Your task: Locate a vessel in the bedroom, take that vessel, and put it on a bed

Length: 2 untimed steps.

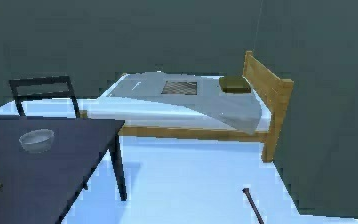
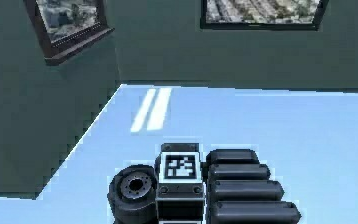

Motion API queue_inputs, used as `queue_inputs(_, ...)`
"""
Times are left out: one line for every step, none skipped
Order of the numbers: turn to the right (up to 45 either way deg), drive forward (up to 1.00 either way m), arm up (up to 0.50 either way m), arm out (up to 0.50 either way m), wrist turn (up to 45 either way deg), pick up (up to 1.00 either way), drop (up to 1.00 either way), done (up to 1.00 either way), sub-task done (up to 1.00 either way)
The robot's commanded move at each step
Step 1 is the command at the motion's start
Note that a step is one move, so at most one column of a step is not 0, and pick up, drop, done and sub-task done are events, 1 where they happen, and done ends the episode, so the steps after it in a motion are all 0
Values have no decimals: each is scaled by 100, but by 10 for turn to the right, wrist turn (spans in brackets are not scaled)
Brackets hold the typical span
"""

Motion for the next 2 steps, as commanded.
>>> queue_inputs(0, 100, 0, 0, 0, 0, 0, 0, 0)
queue_inputs(-30, 0, 0, 0, 0, 0, 0, 0, 0)
